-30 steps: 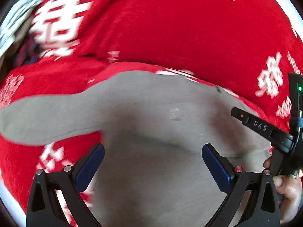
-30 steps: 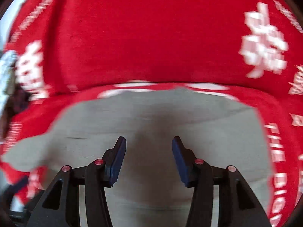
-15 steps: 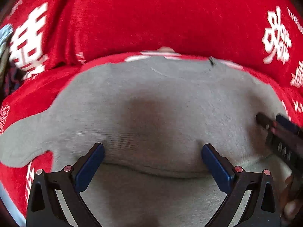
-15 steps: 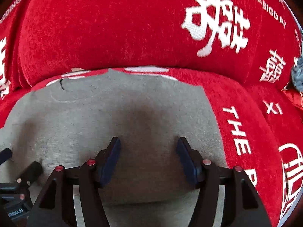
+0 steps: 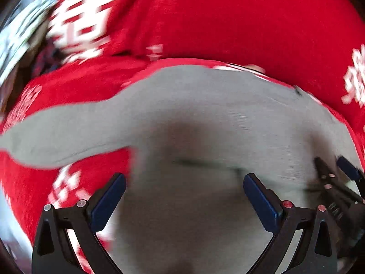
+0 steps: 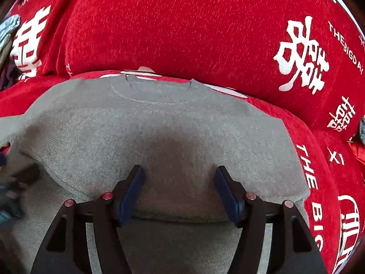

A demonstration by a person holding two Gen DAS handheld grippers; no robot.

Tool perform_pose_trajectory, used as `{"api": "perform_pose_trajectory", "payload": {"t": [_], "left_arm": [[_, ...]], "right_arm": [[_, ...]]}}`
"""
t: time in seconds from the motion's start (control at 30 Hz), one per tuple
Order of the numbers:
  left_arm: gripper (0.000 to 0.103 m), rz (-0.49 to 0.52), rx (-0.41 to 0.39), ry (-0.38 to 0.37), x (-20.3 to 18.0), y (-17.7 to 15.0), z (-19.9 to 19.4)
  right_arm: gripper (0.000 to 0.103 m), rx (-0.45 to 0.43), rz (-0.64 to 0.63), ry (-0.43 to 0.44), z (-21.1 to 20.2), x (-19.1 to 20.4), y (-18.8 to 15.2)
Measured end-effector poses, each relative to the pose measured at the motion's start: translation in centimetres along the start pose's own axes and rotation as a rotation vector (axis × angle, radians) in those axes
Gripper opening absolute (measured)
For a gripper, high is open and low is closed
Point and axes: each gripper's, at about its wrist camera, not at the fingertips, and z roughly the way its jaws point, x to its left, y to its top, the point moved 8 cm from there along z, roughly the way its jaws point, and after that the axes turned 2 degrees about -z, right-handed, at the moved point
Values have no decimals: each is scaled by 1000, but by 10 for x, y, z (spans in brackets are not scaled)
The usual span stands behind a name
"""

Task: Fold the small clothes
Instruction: 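Move the left gripper to the other sweater sleeve, then close the left gripper on the sleeve cuff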

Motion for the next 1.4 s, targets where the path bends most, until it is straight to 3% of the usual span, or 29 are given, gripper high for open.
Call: {"api": "perform_pose_trajectory", "payload": {"t": [0.17,0.27,0.3,0.37,0.43,0.5,0.7,0.8,0.83,0.87,0.93,1.03,1.1,1.13,1.3,1.4], "left_arm": [[103,-290,-7,90,130,-9,-2],[103,-473,6,119,205,-17,3],[103,-542,-4,112,232,-20,2],[103,-604,-57,89,262,-14,-5],[103,-659,-60,95,291,-11,-5],[103,-722,-92,8,314,-6,-1],[103,-706,-142,-33,337,26,11],[103,-688,-181,-130,344,38,11],[100,-696,-194,-153,346,38,8],[76,-710,-216,-174,347,36,3],[39,-737,-214,-224,351,31,3],[19,-771,-207,-231,361,25,7],[18,-768,-219,-209,366,23,4],[12,-755,-230,-191,366,22,-1],[12,-626,-264,-47,361,27,-15],[12,-626,-291,-72,362,26,-21]], "right_arm": [[77,12,99,81,3,-13,-4],[77,9,80,56,2,-10,-4],[77,8,73,45,1,-9,-4],[77,7,70,39,1,-8,-4],[77,8,73,40,1,-8,-5],[78,9,72,36,1,-8,-5],[79,11,59,8,0,-8,-5],[79,17,47,-15,-2,-8,-3],[79,20,46,-28,-4,-7,-2],[79,20,51,-34,-6,-5,-1],[79,5,54,-1,-13,7,5],[79,-44,-1,7,-26,39,22],[79,-58,-56,39,-31,69,33],[79,-57,-83,62,-32,88,38],[79,-22,-209,114,-16,171,55],[79,-1,-257,91,0,209,62]]}}
